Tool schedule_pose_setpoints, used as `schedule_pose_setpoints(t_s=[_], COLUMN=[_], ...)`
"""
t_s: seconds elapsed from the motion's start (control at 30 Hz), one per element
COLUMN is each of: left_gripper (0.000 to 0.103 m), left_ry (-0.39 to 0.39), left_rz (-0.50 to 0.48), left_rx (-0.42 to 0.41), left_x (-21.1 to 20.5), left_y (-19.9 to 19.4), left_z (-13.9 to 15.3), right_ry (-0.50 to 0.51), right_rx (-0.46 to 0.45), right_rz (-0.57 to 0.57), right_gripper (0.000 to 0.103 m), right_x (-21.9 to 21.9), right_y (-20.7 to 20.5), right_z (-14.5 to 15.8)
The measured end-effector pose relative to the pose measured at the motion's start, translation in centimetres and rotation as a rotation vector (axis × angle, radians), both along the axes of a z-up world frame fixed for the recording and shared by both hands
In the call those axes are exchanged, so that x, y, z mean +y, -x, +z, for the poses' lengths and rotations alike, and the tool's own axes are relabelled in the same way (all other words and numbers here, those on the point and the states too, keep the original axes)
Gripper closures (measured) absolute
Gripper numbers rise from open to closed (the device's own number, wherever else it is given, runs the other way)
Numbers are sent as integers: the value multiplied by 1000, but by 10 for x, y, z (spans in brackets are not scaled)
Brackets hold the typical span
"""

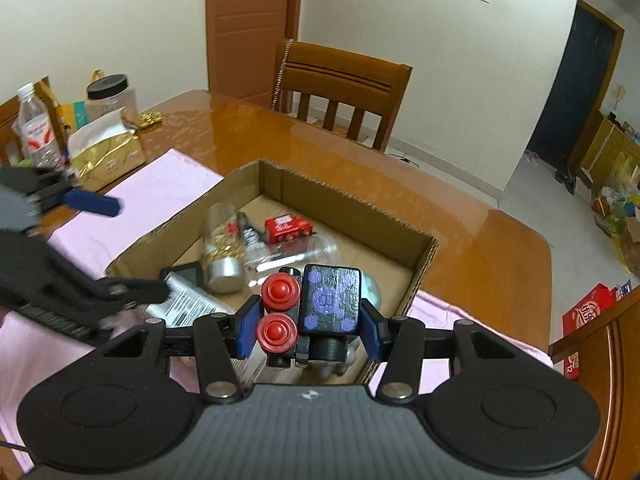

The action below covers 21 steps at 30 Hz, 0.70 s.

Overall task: Organize rigid objects
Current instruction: 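Carry the card pack and block into the box and release both, then withdraw both open grippers from the box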

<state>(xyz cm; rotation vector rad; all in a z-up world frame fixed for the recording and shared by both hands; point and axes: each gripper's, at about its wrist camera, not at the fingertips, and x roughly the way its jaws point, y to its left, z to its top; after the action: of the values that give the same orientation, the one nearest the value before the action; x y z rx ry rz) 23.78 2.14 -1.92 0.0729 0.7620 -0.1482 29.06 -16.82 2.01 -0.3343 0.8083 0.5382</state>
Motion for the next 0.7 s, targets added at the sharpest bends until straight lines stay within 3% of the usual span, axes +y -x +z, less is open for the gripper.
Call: schedule_pose_setpoints(t_s=[0.4,0.43,0.5,0.6,0.7], left_gripper=[1,1,1,1,1], left_ry=[-23,-20,-26,-43,-65], left_rz=[51,51,61,76,97], left_rx=[-51,-52,-51,-44,-12], left_x=[10,11,13,12,10], left_y=[16,16,16,14,10], left_z=[12,14,17,21,27], right_ry=[-17,-23,-40,-40,-5], right_rx=[95,98,98,97,102], right_rz=[-60,-64,-69,-105,-170], right_gripper=[46,43,21,3,0], right_x=[21,22,23,21,21], right_y=[-49,-48,-43,-32,-15], right_z=[-27,-27,-25,-18,-6])
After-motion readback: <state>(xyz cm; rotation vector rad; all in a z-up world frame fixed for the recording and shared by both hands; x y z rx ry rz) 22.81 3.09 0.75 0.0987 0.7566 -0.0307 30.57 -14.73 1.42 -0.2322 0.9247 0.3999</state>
